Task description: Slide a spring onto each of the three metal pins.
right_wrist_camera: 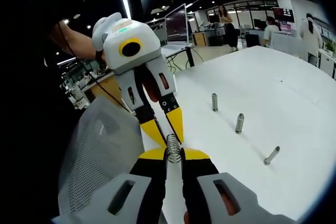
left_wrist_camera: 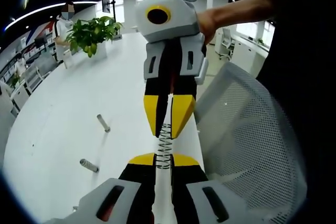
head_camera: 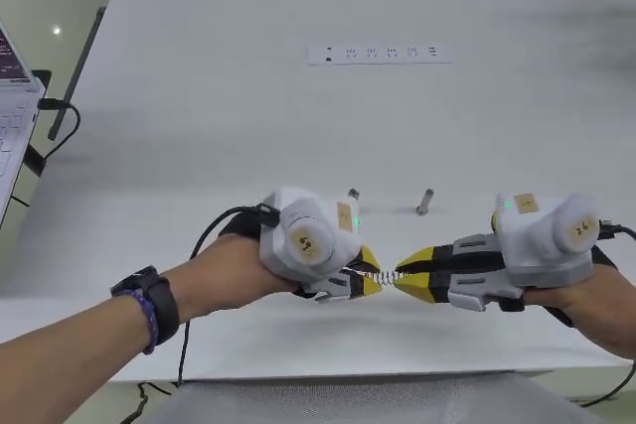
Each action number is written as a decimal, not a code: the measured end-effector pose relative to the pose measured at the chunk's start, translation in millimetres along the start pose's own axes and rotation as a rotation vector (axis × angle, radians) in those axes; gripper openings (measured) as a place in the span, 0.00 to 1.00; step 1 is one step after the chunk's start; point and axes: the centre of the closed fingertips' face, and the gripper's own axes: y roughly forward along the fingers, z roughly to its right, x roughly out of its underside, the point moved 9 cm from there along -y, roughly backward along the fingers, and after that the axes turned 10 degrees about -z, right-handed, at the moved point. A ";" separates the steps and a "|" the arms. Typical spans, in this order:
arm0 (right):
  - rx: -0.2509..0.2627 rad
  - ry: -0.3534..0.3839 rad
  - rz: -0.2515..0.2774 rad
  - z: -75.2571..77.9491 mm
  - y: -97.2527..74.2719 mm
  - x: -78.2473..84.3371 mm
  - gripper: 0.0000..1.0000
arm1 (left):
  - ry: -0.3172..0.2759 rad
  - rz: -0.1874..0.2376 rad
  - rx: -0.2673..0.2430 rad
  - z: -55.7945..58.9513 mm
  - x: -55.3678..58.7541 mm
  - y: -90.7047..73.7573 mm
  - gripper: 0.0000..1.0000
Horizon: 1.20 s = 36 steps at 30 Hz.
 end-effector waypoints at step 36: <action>0.048 -0.220 -0.200 3.0 -24.4 -33.2 0.13 | -0.020 0.091 -0.031 -5.5 -18.9 4.2 0.01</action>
